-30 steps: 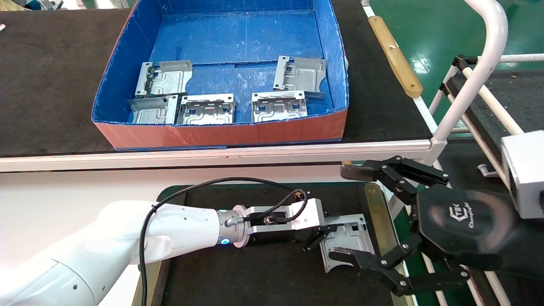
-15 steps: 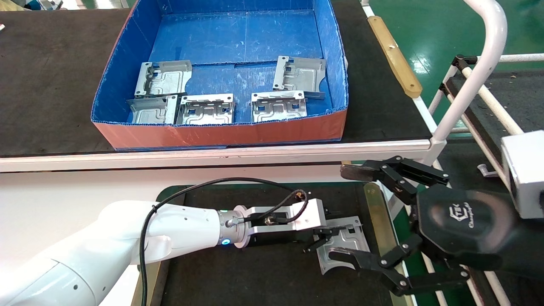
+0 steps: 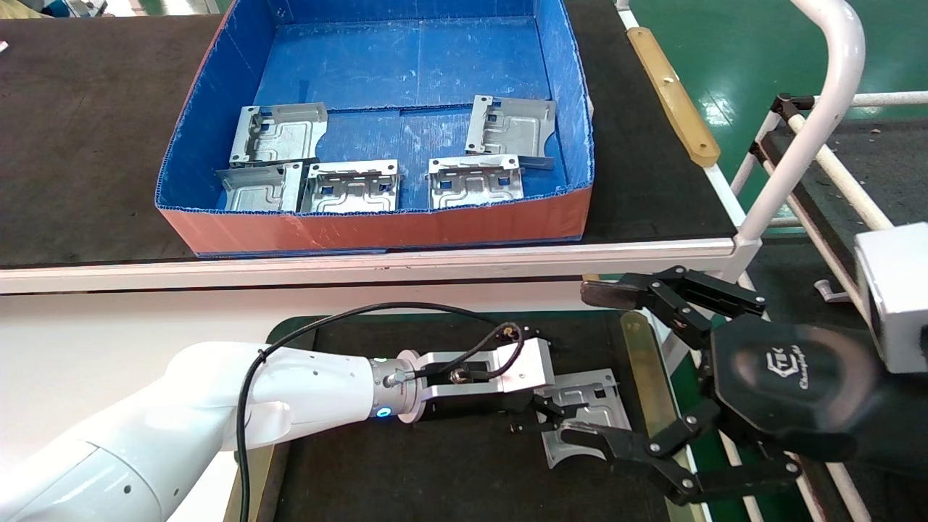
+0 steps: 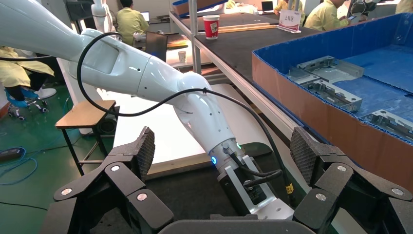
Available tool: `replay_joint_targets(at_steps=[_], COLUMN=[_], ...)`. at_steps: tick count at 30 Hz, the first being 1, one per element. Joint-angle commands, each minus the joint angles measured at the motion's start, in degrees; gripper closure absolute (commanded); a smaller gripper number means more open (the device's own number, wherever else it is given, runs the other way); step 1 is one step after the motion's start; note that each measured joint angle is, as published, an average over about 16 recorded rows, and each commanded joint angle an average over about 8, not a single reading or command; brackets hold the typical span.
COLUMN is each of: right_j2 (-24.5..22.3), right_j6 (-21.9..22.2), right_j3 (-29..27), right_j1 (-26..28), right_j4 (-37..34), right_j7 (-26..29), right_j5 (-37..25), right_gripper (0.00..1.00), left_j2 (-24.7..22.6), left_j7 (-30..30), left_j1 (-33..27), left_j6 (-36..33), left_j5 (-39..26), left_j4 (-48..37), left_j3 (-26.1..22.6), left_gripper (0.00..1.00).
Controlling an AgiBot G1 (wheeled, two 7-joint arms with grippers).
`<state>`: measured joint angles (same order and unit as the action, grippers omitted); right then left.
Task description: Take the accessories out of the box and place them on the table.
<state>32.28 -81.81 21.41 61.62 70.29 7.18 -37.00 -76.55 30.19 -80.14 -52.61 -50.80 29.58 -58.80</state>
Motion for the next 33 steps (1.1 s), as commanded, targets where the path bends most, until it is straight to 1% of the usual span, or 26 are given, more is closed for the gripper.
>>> replay_joint_targets(at_steps=[1,33], right_j2=[0.0,0.0], right_j6=[0.0,0.0], right_j3=[0.0,0.0], right_j1=[0.0,0.0], right_j4=[0.0,0.0], right_j7=[0.0,0.0], right_j5=[0.0,0.0], right_gripper=[0.0,0.0], left_j2=[0.5,23.6], left_j7=[-0.5,-23.3], left_j1=[0.2,10.6], left_j6=[-0.4,-18.8], left_j5=[0.1,5.1], left_j4=[0.5,25.0], left_j3=[0.5,24.4], left_gripper=[0.0,0.0])
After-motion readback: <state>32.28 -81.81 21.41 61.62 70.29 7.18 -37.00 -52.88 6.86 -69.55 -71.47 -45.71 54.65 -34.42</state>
